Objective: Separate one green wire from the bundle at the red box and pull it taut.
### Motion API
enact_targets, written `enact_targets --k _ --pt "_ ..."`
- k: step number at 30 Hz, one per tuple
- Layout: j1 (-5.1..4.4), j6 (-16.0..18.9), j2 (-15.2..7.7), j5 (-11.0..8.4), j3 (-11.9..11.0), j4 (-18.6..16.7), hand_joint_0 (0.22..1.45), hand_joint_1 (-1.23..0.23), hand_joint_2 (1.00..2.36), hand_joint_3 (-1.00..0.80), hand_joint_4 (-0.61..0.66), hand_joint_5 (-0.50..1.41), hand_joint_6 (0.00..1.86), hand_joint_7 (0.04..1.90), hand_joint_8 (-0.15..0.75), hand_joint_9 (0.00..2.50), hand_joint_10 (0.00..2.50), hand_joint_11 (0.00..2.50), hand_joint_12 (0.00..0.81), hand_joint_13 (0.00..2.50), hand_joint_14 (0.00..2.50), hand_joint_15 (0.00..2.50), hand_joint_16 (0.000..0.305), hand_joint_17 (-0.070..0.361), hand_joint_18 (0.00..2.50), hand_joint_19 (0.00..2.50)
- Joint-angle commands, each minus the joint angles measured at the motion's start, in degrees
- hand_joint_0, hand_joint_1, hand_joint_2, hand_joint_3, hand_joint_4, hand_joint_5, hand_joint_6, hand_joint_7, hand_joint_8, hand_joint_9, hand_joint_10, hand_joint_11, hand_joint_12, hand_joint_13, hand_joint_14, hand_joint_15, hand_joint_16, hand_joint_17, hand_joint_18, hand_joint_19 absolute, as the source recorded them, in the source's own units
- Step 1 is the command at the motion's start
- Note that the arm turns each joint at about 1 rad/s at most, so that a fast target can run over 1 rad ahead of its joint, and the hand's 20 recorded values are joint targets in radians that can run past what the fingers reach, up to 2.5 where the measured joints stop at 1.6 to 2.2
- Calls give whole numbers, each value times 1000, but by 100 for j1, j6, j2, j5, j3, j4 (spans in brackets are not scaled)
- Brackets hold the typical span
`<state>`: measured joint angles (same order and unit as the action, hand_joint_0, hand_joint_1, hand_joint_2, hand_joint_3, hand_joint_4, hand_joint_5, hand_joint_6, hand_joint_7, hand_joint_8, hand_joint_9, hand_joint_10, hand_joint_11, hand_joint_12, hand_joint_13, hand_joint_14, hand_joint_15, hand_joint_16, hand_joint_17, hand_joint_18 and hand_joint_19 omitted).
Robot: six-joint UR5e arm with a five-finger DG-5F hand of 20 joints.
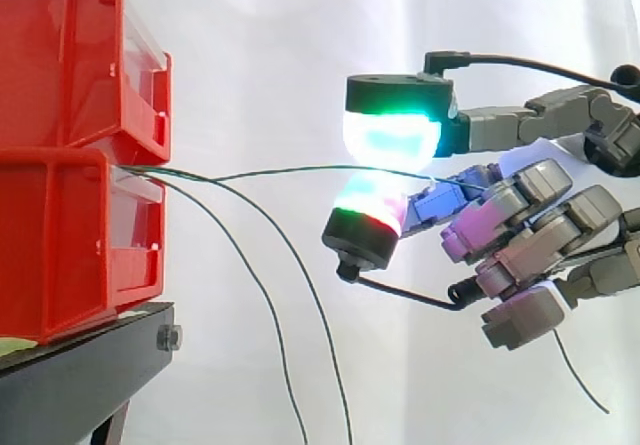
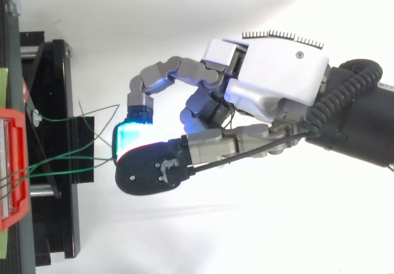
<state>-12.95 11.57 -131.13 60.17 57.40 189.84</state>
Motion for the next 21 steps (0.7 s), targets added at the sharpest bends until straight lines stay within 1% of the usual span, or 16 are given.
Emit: enact_targets --k 1,3,6,7,8,12,21 --pt "3 -5 0 4 0 0 628 -667 1017 -286 74 -146 892 1117 252 1144 1360 1249 332 1230 2347 766 49 111 1162 1264" --pt "3 -14 0 -5 9 0 627 -655 1018 -290 85 -148 894 1115 261 1194 1424 1251 332 1232 2424 753 49 110 1182 1274" --pt "3 -67 0 -5 44 -8 627 -647 1018 -292 93 -151 898 1110 246 1208 1443 1271 332 1232 2481 747 50 112 1196 1269" --pt "3 -67 0 -5 44 -8 628 -645 1017 -294 92 -151 899 1103 255 1208 1443 1277 331 1232 2482 742 50 112 1196 1273" --pt "3 -93 0 -31 96 -17 627 -643 1017 -293 92 -151 899 1100 255 1211 1445 1257 339 1234 2482 744 49 111 1197 1275" --pt "3 -93 0 -84 123 -26 627 -638 1017 -300 103 -152 900 1097 248 1208 1437 1280 336 1236 2452 774 50 113 1199 1271" --pt "3 -93 0 -84 123 -35 626 -622 1015 -330 121 -157 903 1085 249 1216 1451 1261 338 1245 2441 755 50 113 1201 1271"
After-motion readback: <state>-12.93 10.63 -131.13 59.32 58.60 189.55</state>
